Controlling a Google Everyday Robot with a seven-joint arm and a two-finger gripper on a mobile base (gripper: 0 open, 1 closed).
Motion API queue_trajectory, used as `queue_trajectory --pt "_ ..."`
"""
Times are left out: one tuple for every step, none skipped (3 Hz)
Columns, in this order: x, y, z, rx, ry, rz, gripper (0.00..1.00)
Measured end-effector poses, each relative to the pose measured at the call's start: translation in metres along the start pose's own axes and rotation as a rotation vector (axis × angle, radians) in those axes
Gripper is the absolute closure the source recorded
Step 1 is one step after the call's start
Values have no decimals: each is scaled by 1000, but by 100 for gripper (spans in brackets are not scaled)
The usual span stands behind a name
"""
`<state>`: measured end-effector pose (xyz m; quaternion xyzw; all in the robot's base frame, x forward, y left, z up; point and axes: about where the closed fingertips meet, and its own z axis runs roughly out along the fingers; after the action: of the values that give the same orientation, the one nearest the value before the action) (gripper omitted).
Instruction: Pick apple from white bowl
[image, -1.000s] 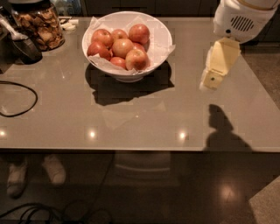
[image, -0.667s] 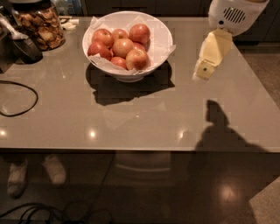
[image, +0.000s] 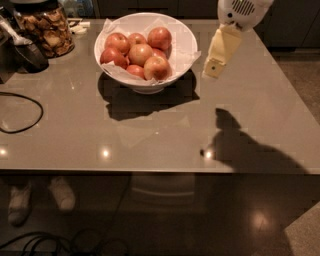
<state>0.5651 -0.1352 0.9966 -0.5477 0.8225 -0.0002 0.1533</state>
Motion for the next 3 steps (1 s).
queue_trajectory --pt "-23 2 9 -18 1 -52 19" --pt "-44 4 15 -26 10 -99 19" --pt "-69 6 20 -25 14 -146 19"
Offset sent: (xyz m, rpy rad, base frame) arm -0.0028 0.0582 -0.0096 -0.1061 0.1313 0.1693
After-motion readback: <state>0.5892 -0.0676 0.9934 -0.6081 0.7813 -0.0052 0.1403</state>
